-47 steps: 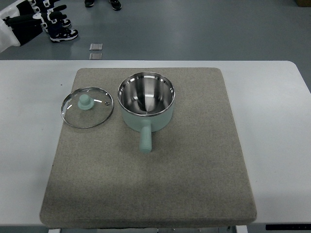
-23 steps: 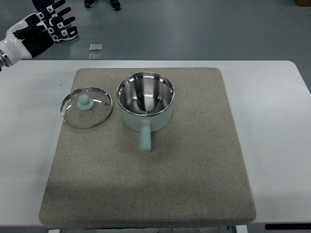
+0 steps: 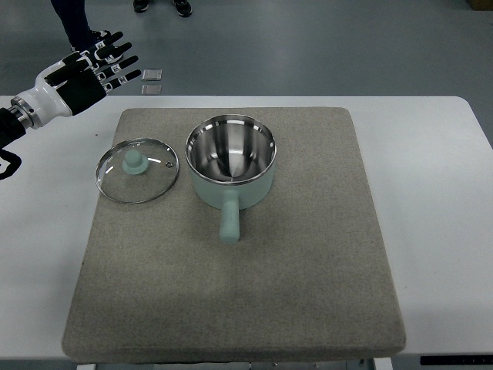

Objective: Place lid left of pot with left hand

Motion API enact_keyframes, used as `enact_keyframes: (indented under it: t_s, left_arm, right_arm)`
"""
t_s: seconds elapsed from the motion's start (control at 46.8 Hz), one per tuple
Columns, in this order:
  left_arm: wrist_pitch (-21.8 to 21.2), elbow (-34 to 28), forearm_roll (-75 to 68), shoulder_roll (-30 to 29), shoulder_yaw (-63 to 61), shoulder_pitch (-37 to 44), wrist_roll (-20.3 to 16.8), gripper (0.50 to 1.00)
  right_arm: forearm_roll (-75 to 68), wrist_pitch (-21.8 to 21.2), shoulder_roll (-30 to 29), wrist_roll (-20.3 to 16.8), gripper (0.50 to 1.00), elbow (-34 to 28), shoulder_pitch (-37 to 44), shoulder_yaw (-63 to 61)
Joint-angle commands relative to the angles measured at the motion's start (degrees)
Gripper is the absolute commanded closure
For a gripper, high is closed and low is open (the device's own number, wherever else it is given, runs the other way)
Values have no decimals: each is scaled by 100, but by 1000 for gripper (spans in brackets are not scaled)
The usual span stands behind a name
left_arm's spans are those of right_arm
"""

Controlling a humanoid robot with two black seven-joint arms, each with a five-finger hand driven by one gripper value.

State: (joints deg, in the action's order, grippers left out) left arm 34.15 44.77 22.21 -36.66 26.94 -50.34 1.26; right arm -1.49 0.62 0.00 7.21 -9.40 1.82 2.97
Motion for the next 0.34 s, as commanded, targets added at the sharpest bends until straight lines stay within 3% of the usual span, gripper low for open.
enact_keyframes:
  t_s: [0.0,0.32]
  left_arm:
    - [4,14,2,1,-5,7,6,506]
    - [4,14,2,1,-5,86,6,506]
  right_arm:
    - [-9,-18,0,0,576,0,-6,11]
    - [18,-27,0,0,576,-44,-6,28]
